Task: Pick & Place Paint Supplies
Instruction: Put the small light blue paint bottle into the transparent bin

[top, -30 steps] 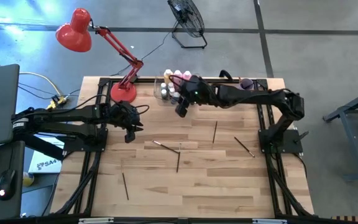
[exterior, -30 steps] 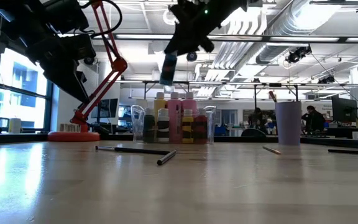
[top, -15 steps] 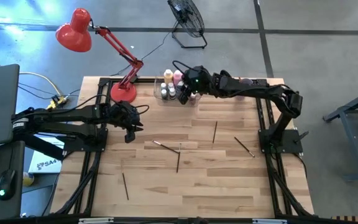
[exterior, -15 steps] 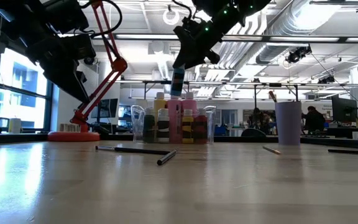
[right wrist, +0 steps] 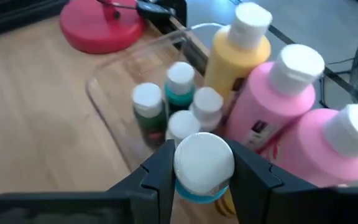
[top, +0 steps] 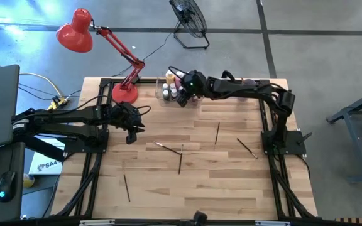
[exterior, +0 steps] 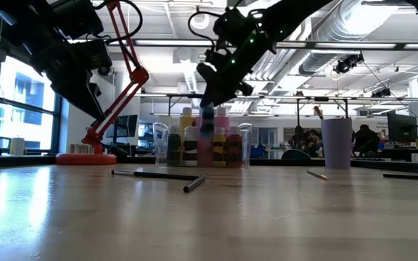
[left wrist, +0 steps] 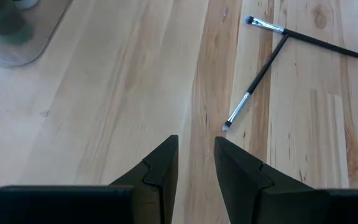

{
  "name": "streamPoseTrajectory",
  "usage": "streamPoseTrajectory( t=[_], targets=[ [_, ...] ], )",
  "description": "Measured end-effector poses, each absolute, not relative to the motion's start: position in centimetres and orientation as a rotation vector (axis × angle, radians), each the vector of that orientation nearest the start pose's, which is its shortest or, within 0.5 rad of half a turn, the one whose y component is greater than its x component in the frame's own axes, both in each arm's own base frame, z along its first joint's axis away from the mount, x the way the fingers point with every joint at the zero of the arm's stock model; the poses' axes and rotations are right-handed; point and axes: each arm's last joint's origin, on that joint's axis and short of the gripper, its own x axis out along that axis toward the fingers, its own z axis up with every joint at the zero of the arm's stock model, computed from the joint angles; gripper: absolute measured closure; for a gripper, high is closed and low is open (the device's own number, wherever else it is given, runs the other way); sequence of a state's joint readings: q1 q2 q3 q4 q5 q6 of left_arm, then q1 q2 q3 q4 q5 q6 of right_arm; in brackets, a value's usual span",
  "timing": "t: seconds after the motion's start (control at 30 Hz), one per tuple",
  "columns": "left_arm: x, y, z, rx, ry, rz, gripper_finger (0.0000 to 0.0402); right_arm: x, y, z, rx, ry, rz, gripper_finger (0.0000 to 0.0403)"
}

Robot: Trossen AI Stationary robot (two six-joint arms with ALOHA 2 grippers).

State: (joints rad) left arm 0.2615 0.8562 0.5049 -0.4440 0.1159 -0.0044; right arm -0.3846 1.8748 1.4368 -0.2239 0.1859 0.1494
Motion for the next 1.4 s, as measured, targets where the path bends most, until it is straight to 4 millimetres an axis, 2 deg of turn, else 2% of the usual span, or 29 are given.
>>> streamPoseTrajectory(
  t=[0.23, 0.37, 0.53, 0.77, 0.93, 1.17, 1.4],
  targets=[
    [16.1, 4.0, 20.6, -0.149, 0.782, 0.142, 0.03, 39.3, -17.3, 22.7, 0.227, 0.663, -0.61, 0.0286],
    [16.0, 4.0, 20.6, -0.148, 0.782, 0.144, 0.03, 39.7, -17.4, 21.4, 0.231, 0.691, -0.611, 0.0292],
    [16.0, 4.0, 20.6, -0.148, 0.782, 0.144, 0.03, 40.1, -17.6, 20.2, 0.24, 0.711, -0.607, 0.0281],
    [16.1, 4.0, 20.6, -0.148, 0.781, 0.144, 0.03, 40.1, -17.7, 19.7, 0.252, 0.725, -0.591, 0.0291],
    [16.1, 4.0, 20.6, -0.148, 0.782, 0.144, 0.03, 40.1, -17.7, 19.7, 0.252, 0.723, -0.591, 0.0269],
    [16.0, 4.0, 20.6, -0.148, 0.782, 0.144, 0.03, 40.2, -17.6, 19.7, 0.269, 0.725, -0.544, 0.0268],
    [16.0, 4.0, 20.6, -0.148, 0.782, 0.144, 0.03, 40.1, -17.7, 19.7, 0.246, 0.728, -0.573, 0.0242]
  ],
)
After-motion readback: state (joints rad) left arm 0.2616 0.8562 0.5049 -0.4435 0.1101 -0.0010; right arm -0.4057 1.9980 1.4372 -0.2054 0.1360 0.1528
